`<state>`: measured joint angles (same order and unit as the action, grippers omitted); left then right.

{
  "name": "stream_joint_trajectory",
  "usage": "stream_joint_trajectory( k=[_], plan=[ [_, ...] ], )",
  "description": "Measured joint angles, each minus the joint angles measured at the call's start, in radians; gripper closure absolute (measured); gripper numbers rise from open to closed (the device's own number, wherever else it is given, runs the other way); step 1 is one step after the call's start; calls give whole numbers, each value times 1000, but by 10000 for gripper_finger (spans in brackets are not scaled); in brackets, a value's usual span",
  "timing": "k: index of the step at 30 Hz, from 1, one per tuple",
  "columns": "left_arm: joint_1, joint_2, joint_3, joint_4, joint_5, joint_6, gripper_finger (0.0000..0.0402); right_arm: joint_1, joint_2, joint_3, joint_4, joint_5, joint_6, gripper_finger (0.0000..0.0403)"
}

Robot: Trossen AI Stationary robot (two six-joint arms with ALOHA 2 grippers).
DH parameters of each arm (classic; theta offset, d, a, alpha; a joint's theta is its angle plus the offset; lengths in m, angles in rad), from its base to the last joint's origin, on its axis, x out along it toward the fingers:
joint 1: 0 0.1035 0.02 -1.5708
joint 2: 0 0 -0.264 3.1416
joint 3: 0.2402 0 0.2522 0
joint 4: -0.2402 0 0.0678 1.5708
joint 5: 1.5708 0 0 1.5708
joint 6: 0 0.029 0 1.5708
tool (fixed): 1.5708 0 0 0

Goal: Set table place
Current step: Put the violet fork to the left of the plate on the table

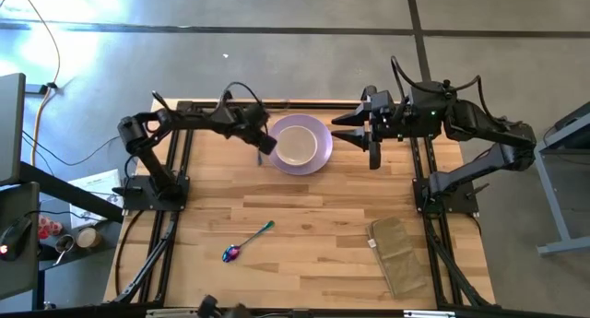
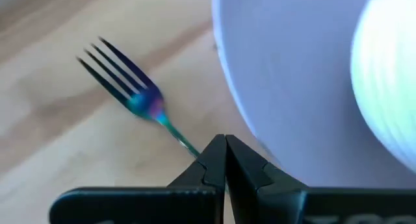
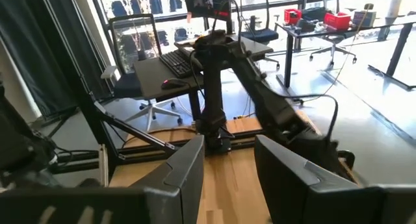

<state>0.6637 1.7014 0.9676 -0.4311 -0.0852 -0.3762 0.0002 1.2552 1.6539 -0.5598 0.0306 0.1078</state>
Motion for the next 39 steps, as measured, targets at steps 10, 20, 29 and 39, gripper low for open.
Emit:
stream_joint_trajectory(
  k=[10,20,29,39],
  plan=[
    [-54,18,0,-73,-93,-52,401,0,0,0,-5,-32,-2,274],
    [-55,18,0,-89,-92,-69,401,0,0,0,-5,-35,-11,274],
    [-56,57,0,-83,-74,-67,401,0,0,0,-5,-35,-21,274],
    [-63,58,0,-114,-60,-66,401,0,0,0,-3,-35,-22,274]
  ],
)
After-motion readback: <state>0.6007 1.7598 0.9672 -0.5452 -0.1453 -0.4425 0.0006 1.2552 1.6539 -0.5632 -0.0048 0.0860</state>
